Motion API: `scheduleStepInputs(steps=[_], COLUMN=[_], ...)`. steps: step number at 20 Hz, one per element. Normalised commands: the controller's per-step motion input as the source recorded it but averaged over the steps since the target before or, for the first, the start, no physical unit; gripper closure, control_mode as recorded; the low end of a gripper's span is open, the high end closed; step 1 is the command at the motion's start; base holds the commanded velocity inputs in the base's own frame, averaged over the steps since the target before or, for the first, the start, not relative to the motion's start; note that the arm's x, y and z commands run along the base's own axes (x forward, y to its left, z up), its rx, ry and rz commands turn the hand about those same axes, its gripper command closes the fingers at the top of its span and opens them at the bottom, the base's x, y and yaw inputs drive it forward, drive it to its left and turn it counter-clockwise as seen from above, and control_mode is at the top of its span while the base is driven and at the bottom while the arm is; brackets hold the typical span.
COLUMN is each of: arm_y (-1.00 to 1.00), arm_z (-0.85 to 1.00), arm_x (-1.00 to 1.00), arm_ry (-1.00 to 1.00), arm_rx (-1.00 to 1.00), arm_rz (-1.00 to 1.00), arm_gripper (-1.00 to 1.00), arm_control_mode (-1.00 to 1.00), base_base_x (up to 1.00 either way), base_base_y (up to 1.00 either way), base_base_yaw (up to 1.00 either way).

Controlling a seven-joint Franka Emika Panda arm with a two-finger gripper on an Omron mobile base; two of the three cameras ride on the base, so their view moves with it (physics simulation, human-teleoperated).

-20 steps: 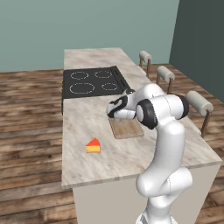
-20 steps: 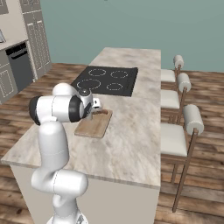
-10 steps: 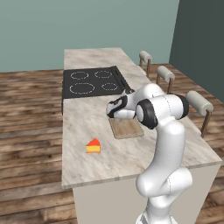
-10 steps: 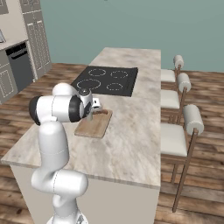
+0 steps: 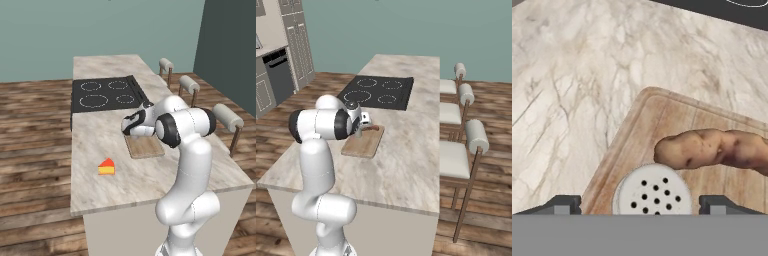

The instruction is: Retrieve the reheated potato from the microwave, then place the potato, cheese, and condiment on the cutting board.

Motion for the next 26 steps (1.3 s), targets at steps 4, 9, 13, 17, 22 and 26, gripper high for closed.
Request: scheduleStepInputs(steps=[4, 9, 13, 17, 22, 26], arm_y=[0.03, 0.03, 0.00, 0.00, 0.00, 0.00], arm_z=[-0.02, 0.04, 0.16, 0.20, 0.19, 0.20], arm_x=[-0.01, 0.00, -0.06, -0.09, -0.08, -0.07], arm_ry=[0.00, 0.01, 0.04, 0.08, 0.07, 0.08], arm_rx=[0.00, 0.00, 0.00, 0.00, 0.00, 0.00], arm_rz=[0.00, -0.01, -0.02, -0.04, -0.06, -0.05], arm_gripper=[-1.00, -1.00, -1.00, -1.00, -1.00, -1.00], arm_control_mode=[-1.00, -1.00, -1.00, -1.00, -1.00, -1.00], base_base_x=[0.00, 0.00, 0.00, 0.00, 0.00, 0.00], base_base_y=[0.00, 0.00, 0.00, 0.00, 0.00, 0.00], base_base_yaw=[0.00, 0.00, 0.00, 0.00, 0.00, 0.00])
